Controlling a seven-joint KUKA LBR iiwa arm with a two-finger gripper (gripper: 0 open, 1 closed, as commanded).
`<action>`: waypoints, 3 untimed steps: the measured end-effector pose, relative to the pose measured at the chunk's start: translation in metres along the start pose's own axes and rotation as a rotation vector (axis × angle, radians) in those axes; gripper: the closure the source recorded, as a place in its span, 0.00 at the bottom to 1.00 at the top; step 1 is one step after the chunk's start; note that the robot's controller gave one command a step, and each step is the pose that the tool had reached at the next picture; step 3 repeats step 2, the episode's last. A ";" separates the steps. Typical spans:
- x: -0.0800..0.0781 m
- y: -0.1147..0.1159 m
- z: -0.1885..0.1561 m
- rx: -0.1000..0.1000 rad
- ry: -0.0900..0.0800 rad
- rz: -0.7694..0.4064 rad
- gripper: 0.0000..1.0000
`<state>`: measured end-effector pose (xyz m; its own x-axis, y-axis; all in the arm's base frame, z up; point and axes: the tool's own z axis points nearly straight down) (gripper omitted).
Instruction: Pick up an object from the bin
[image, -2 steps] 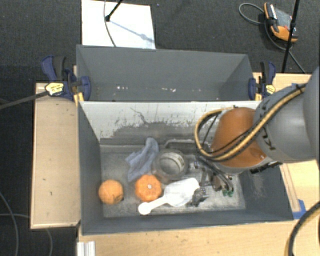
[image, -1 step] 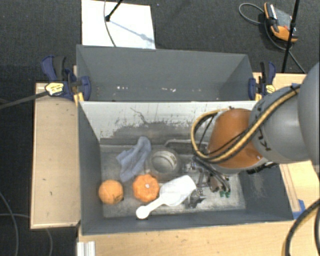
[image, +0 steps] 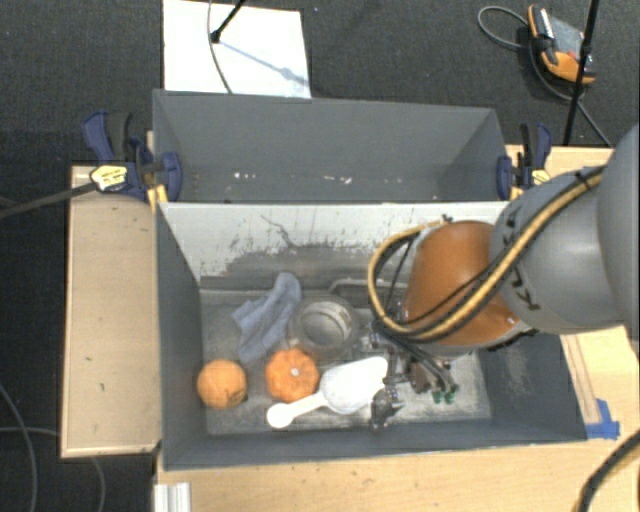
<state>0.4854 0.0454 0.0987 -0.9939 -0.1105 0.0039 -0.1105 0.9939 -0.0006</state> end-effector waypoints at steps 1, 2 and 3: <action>0.003 0.007 0.025 -0.001 -0.010 -0.061 0.00; 0.005 0.014 0.027 0.000 -0.012 -0.085 1.00; 0.005 0.014 0.027 0.000 -0.012 -0.085 1.00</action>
Offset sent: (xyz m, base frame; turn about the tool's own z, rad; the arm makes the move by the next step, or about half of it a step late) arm -0.0091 0.0134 -0.0287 -0.0901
